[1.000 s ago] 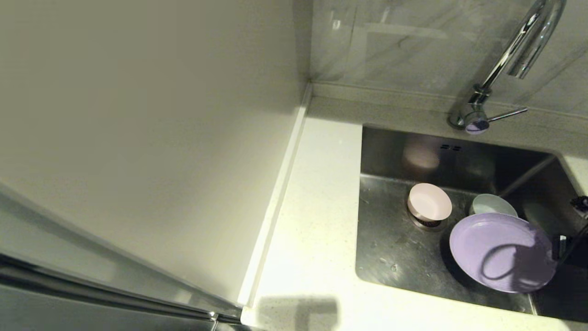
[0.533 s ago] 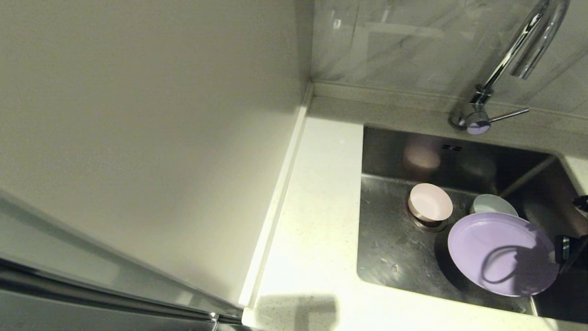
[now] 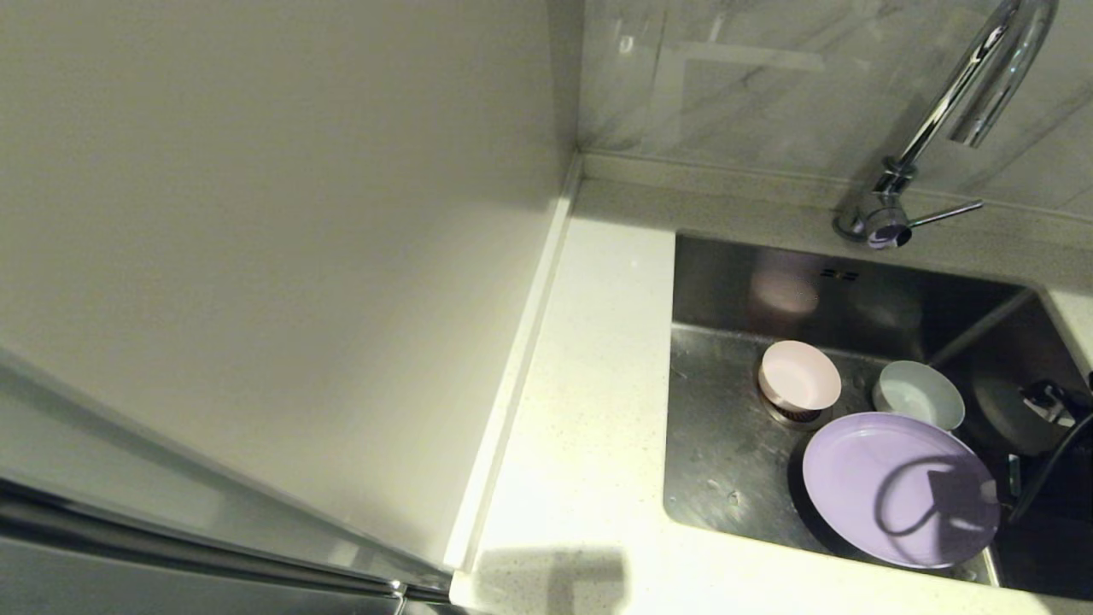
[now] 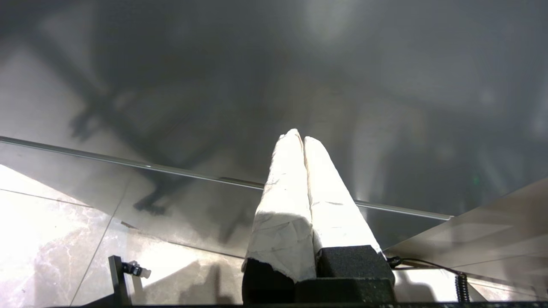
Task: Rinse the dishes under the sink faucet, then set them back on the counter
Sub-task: Put a plate into the sink
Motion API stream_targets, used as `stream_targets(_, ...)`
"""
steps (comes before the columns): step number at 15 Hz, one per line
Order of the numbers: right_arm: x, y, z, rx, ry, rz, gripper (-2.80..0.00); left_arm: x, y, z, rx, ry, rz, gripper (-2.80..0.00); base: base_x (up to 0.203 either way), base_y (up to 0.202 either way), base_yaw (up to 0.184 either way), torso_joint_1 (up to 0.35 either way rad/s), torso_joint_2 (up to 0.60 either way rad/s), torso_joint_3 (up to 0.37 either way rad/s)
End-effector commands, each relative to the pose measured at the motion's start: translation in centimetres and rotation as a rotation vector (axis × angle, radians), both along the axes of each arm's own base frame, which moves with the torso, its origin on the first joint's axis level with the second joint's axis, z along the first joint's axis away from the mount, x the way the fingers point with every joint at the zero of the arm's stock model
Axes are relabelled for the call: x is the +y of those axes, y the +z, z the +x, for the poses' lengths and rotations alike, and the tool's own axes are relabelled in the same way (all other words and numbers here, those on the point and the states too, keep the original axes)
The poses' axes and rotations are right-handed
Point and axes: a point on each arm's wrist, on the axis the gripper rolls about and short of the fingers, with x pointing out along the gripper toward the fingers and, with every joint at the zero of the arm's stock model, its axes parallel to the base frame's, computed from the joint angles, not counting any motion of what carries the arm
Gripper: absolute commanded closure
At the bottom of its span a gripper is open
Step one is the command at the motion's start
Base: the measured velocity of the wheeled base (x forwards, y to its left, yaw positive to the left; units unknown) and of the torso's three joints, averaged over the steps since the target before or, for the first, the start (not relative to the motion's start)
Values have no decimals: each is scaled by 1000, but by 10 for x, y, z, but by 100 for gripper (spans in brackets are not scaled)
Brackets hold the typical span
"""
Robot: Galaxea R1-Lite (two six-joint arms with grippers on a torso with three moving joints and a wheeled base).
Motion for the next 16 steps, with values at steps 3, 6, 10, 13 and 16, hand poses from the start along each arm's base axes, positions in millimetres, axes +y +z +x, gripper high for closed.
stream_targets(3,-2,-21,10,32,13,15,0,0,-1,0,2,1,0,0,0,0,0,0,0,0)
stream_targets(6,0,-24,13,40,30,15,0,0,-1,0,2,-1,0,0,0,0,0,0,0,0)
stream_targets(10,4,-23,14,31,39,9,-280,0,-1,0,2,-1,0,0,0,0,0,0,0,0)
stream_targets(13,7,-18,8,22,34,6,-280,0,-1,0,2,-1,0,0,0,0,0,0,0,0)
stream_targets(16,12,5,-3,-39,31,-25,-280,0,-1,0,2,0,0,0,0,0,0,0,0,0)
